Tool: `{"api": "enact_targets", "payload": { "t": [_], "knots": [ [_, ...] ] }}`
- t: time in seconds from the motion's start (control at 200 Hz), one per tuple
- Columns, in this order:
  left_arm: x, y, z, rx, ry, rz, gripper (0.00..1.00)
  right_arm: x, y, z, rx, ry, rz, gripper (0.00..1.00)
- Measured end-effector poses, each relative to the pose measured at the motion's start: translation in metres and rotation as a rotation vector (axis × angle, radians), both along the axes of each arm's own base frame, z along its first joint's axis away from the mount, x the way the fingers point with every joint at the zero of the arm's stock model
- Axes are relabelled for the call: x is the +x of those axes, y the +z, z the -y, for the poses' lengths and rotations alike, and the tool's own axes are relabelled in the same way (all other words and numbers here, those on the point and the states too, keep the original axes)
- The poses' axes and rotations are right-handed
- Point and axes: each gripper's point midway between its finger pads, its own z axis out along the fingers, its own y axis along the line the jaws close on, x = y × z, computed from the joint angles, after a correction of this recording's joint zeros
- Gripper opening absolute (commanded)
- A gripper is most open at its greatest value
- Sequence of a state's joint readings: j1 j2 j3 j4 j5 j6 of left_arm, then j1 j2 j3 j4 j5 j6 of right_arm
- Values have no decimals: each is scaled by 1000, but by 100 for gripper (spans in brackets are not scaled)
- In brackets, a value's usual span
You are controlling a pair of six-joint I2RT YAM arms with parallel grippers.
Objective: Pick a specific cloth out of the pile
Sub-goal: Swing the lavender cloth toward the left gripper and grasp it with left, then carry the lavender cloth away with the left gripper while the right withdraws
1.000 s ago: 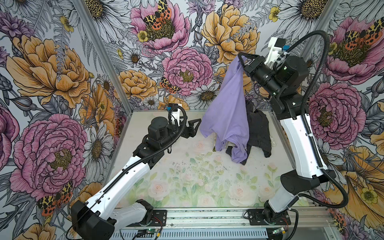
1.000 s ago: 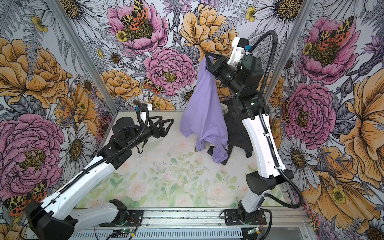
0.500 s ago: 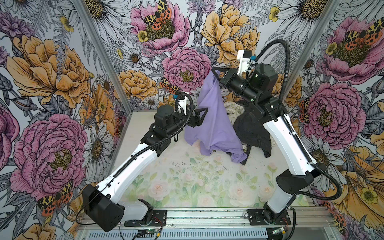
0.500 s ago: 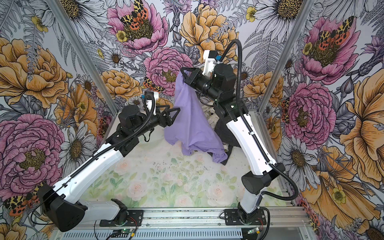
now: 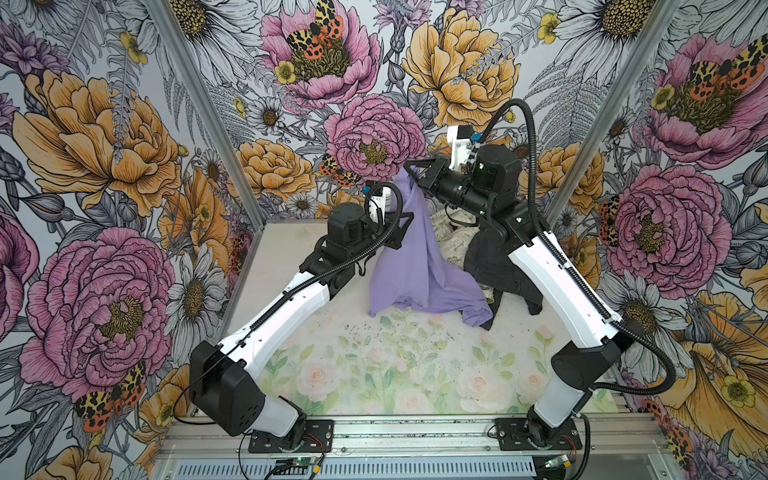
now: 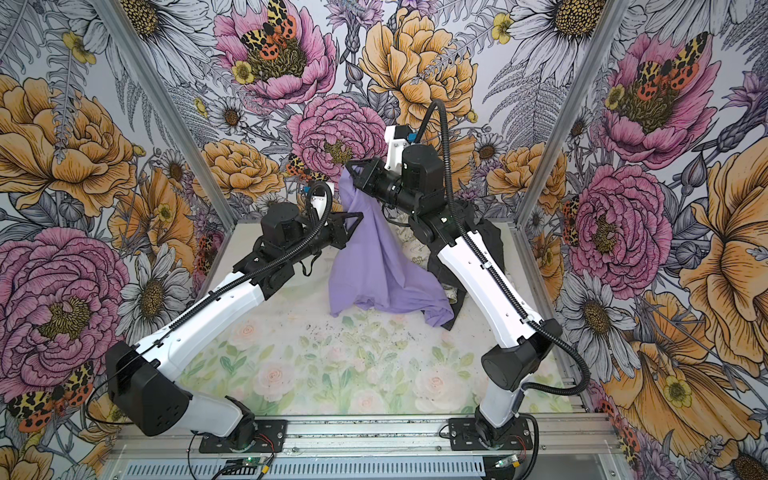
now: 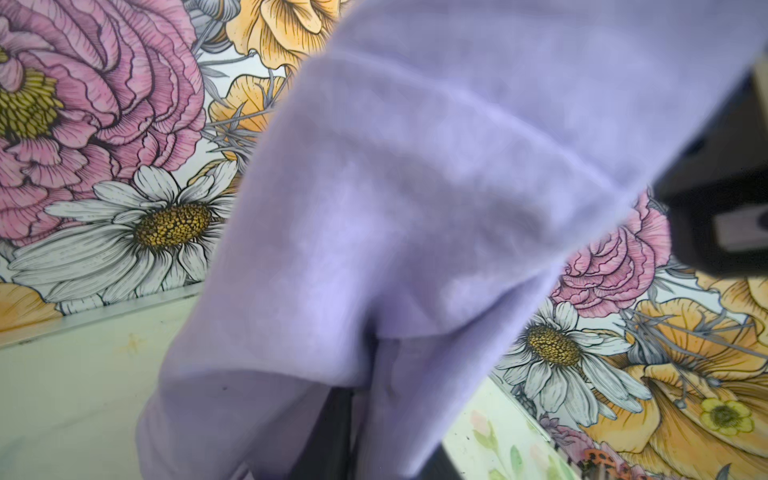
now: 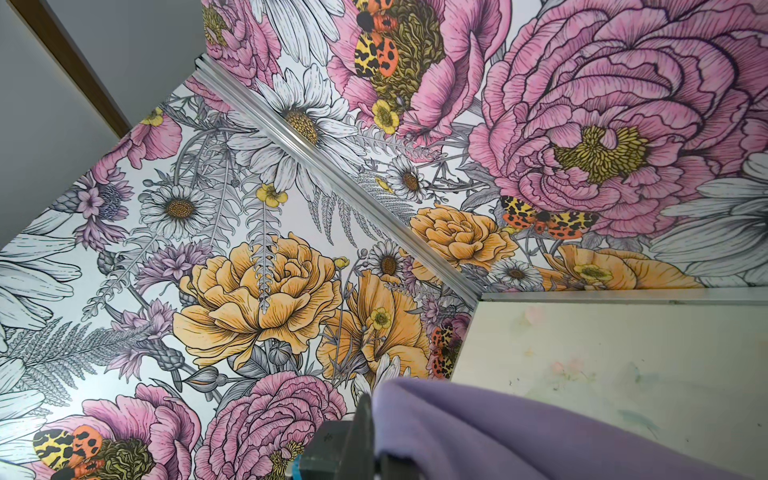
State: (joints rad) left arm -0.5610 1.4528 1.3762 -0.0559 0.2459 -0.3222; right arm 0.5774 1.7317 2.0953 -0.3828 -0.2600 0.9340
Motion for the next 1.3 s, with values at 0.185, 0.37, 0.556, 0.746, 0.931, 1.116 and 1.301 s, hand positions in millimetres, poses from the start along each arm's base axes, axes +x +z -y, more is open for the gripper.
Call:
{"api": "enact_targets", "payload": {
  "t": [0.185,0.37,0.556,0.746,0.931,1.116,1.301],
  "knots": [
    [-1,-1,0,-6,1,-12,0,4,-15,10,-20,-45,-26,3],
    [-7,5,-9,-6,8,-12,0,15,-23,45,-32,-143,-40,4],
    [-23,24,-25,-27,20,23,0,24,-38,76,-40,-216,-77,4],
    [-28,27,-44,-28,52,25,0,23,-57,74,-37,-204,-134,18],
    [-19,22,-71,-12,119,-4,0,32,-61,86,-25,-251,-151,46],
    [-16,32,-100,-13,188,-15,0,42,-61,105,-21,-320,-150,61],
    [-10,51,-130,-17,259,-8,0,42,-60,105,-29,-324,-141,71]
  ]
}}
